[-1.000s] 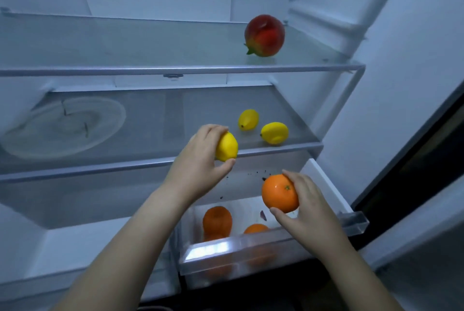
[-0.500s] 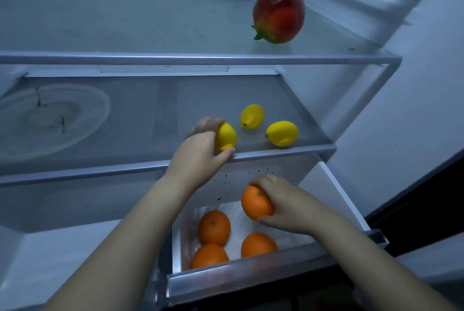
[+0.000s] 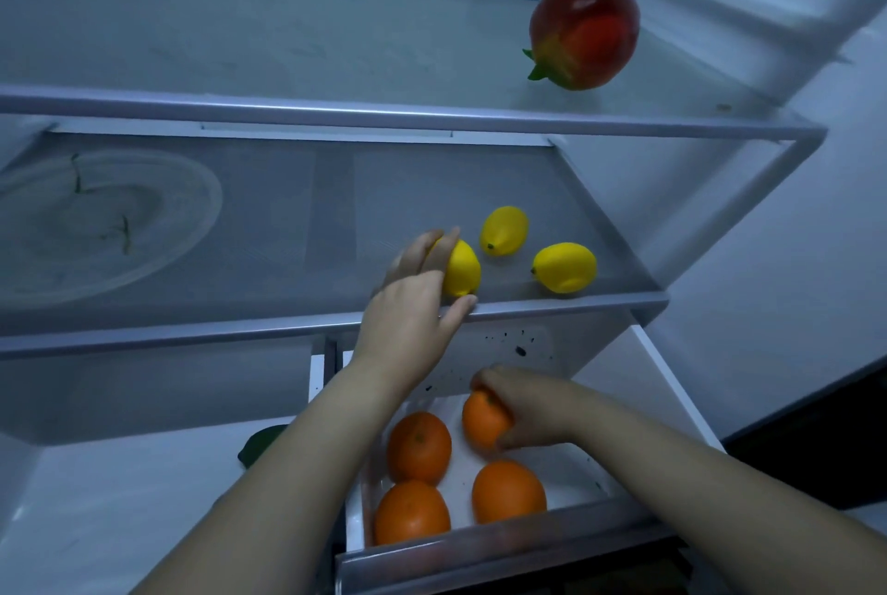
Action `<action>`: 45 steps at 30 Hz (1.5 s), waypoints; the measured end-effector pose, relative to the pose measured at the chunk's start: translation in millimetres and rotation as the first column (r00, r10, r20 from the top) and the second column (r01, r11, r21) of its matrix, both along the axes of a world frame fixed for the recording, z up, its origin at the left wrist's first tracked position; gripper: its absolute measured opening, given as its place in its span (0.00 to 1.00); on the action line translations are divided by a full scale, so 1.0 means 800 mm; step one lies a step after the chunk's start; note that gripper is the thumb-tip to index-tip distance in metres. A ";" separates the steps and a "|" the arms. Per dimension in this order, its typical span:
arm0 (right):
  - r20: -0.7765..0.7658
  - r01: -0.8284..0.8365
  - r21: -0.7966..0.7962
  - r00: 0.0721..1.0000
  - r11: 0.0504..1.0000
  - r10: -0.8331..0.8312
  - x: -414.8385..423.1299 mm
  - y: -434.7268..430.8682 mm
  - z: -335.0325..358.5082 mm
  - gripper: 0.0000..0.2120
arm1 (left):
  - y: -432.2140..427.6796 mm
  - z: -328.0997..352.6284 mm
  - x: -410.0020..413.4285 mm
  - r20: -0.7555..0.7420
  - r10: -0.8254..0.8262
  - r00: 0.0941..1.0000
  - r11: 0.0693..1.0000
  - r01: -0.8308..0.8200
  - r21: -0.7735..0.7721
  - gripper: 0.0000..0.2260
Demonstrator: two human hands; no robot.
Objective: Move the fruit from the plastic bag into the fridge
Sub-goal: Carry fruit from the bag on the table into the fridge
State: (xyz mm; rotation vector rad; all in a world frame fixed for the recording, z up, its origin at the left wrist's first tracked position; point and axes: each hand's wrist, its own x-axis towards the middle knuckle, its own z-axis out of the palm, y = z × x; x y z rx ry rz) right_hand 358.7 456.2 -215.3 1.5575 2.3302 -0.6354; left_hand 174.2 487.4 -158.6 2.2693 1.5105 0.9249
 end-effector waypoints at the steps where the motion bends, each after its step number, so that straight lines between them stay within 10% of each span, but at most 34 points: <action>1: 0.000 -0.009 -0.003 1.000 1.000 0.009 -0.001 0.000 -0.003 0.34 | 0.000 0.000 0.001 0.004 0.013 1.000 1.000 -0.013 0.001 0.30; 30: 0.023 0.122 -0.121 0.992 0.985 -0.120 0.003 0.006 -0.015 0.35 | -0.001 0.004 0.004 -0.027 0.015 1.000 0.998 -0.014 0.057 0.24; 45: -0.410 0.106 0.388 0.910 0.916 0.068 0.001 -0.052 0.128 0.17 | -0.094 0.095 -0.059 -0.223 0.235 0.946 0.967 -0.205 0.151 0.27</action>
